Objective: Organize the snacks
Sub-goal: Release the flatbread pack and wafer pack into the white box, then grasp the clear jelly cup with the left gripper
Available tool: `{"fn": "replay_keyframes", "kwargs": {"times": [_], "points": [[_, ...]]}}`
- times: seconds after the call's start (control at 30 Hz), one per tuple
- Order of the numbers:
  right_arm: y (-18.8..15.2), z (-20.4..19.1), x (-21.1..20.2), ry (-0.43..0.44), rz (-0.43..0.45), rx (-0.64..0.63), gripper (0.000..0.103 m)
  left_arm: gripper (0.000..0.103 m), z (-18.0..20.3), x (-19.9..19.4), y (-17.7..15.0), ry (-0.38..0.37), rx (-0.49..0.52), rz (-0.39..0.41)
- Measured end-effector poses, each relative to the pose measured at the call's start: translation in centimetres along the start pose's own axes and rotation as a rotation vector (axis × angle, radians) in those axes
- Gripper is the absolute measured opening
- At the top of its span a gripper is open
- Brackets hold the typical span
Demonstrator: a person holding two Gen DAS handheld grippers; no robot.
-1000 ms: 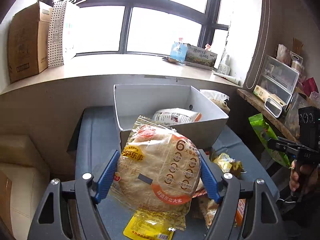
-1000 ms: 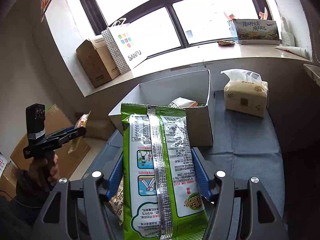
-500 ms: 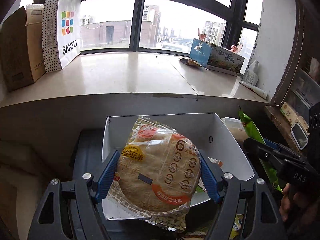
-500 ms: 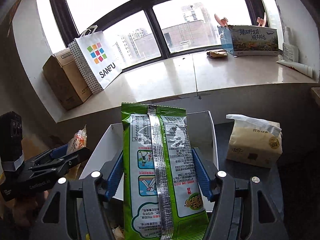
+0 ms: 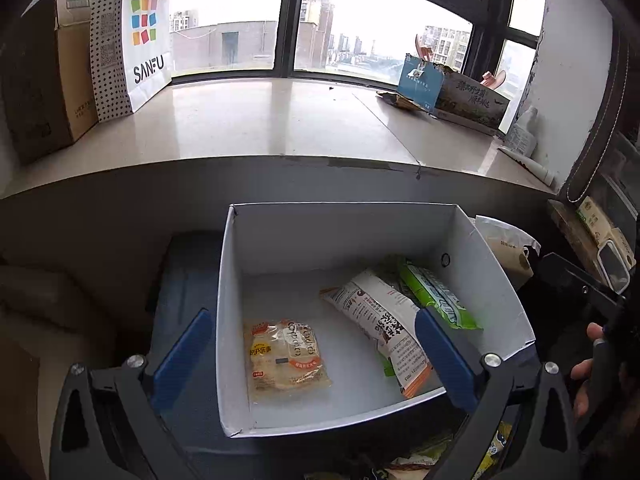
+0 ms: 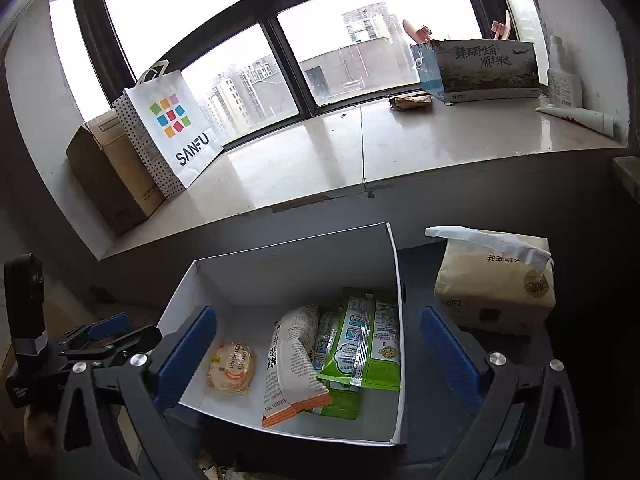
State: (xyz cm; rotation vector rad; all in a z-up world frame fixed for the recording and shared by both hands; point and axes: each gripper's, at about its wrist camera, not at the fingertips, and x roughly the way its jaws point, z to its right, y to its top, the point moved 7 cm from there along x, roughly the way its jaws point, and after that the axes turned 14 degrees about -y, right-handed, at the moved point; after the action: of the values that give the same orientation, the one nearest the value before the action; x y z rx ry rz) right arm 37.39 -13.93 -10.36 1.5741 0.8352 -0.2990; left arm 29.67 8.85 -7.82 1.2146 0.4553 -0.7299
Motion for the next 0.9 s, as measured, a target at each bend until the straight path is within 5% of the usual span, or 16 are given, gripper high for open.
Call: {"fn": "replay_keyframes", "kwargs": {"times": [0.47, 0.7, 0.9], "points": [[-4.7, -0.9, -11.6, 0.100, 0.158, -0.141, 0.103, 0.103, 4.9, -10.9, -5.0, -0.097, 0.187, 0.151], [-9.1, 0.8, -14.4, 0.109, 0.147, -0.162, 0.103, 0.103, 4.5, -13.1, -9.9, -0.068, 0.229, 0.127], [-13.8, 2.7, -15.2, 0.061, 0.093, -0.175, 0.103, 0.103, 5.8, -13.6, -14.5, -0.141, 0.198, 0.118]]}}
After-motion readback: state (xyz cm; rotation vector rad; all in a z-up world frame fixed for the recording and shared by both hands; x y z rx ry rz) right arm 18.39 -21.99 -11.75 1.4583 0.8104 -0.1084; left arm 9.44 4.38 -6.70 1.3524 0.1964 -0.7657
